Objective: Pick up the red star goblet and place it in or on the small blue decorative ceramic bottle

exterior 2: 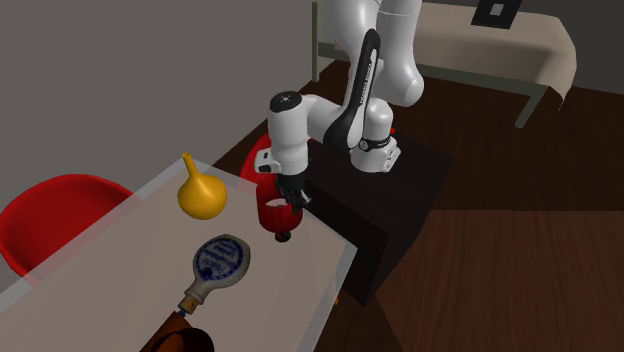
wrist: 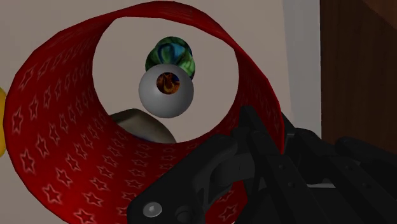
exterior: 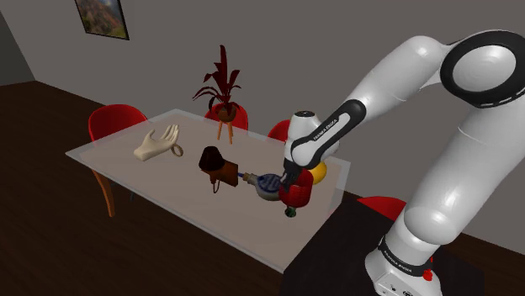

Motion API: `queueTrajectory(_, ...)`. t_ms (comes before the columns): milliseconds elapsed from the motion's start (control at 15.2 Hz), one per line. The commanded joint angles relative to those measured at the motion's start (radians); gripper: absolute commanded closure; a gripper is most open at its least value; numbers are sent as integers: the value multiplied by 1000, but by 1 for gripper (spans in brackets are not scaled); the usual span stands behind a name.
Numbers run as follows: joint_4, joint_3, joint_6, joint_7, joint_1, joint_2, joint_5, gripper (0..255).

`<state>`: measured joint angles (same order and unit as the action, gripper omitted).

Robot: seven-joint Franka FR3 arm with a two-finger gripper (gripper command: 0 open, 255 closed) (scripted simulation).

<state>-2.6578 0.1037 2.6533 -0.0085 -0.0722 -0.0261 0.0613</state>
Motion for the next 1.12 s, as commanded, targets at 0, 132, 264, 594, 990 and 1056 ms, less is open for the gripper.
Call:
queueTrajectory(0, 4, 0, -33, 0, 1, -30, 3, 255)
queueTrajectory(132, 8, 0, -66, -1, 1, -58, 5, 255)
queueTrajectory(264, 13, -1, -98, -2, 1, -86, 7, 255)
queueTrajectory(594, 30, -2, -179, -3, 2, -150, 9, 255)
queueTrajectory(990, 59, -5, -276, -3, 2, -217, 11, 255)
queueTrajectory(1056, 64, -6, -292, -3, 2, -228, 11, 255)
